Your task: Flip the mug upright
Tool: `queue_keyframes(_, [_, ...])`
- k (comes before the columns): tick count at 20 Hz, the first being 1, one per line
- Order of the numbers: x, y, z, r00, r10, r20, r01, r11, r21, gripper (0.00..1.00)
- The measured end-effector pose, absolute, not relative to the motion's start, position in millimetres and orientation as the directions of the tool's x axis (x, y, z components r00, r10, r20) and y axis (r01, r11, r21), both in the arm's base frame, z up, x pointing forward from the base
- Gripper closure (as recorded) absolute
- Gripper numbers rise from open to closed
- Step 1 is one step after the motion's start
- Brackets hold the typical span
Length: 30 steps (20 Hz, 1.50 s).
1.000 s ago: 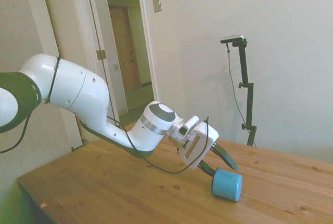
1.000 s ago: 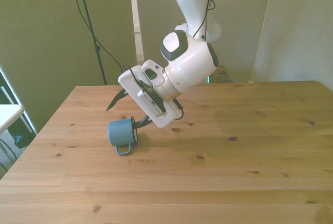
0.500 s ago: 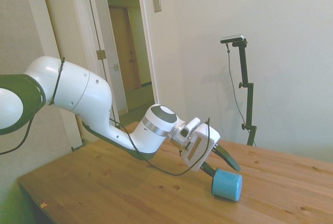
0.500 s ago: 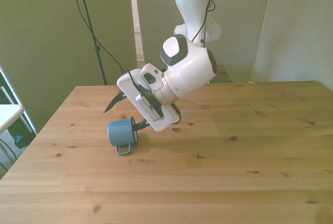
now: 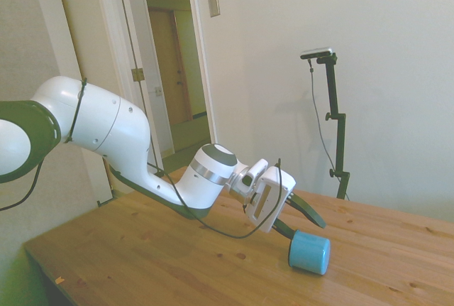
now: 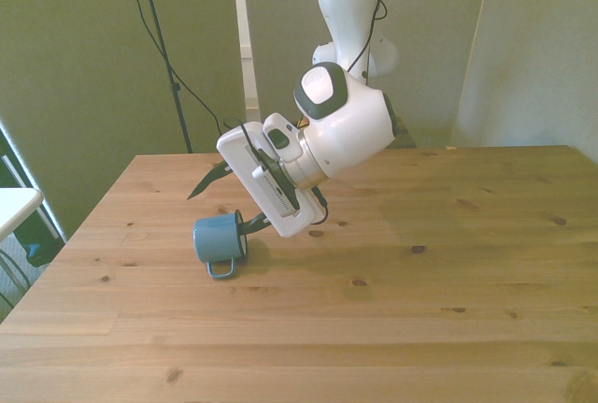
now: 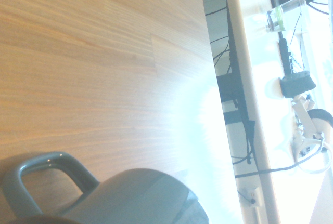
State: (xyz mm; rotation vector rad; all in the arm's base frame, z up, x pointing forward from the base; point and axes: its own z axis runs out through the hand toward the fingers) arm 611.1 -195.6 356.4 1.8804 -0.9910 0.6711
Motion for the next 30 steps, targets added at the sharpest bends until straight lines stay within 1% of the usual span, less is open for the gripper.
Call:
queue_keyframes(9, [607,-187,347,0.55,-0.334,0.766,-0.832,-0.304,0.464,1.0])
queue_keyframes(21, [606,-187,336,0.564,-0.336,0.754,-0.823,-0.305,0.479,1.0])
queue_keyframes(23, [607,-190,340,0.557,-0.336,0.76,-0.828,-0.298,0.475,1.0])
queue_keyframes(27, [607,-194,341,0.549,-0.349,0.76,-0.834,-0.291,0.468,1.0])
queue_keyframes(30, [608,-196,348,0.528,-0.392,0.753,-0.848,-0.293,0.442,1.0])
